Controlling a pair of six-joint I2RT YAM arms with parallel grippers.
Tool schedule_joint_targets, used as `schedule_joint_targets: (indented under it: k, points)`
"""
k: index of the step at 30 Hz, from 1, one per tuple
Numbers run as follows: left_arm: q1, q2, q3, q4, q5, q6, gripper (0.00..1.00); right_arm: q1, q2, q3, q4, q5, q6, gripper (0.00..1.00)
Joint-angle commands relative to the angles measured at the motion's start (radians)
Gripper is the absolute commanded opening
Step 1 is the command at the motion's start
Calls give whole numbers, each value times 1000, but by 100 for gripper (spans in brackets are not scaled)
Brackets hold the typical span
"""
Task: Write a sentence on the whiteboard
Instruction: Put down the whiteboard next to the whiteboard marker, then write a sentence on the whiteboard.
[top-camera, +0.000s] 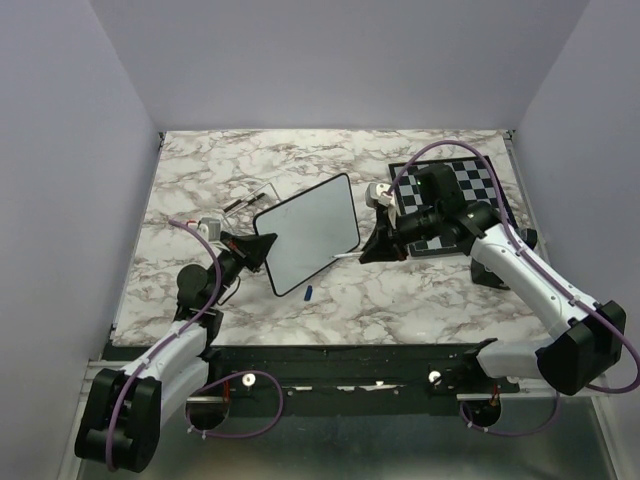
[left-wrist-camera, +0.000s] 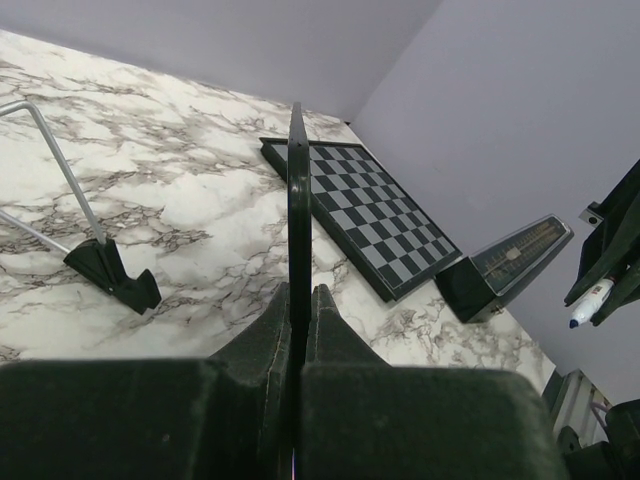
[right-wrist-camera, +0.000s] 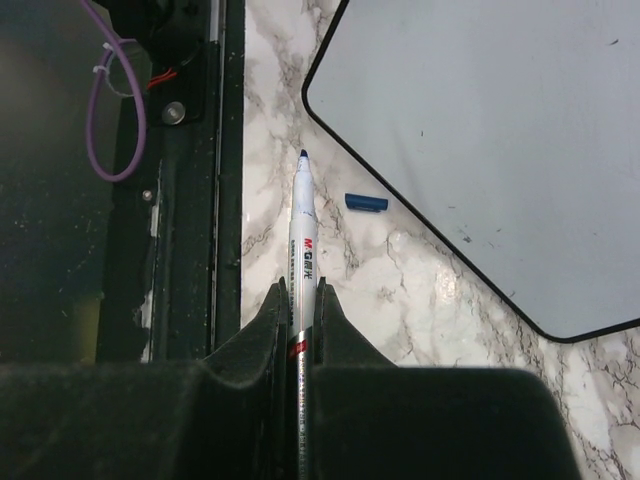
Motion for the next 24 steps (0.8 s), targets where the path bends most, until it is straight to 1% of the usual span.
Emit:
schedule_joint_targets:
  k: [1, 8, 16, 24]
  points:
    - [-19, -18, -11, 124, -28, 28, 0, 20, 9, 4, 63, 14, 27, 0]
    - [-37, -9, -37, 150, -32, 29, 0, 26, 1, -2, 92, 6, 45, 1]
    - [-54, -40, -34, 96, -52, 51, 0, 26, -28, -78, 183, -6, 102, 1]
    - [-71, -56, -43, 72, -78, 49, 0, 26, -37, -95, 221, 6, 129, 1]
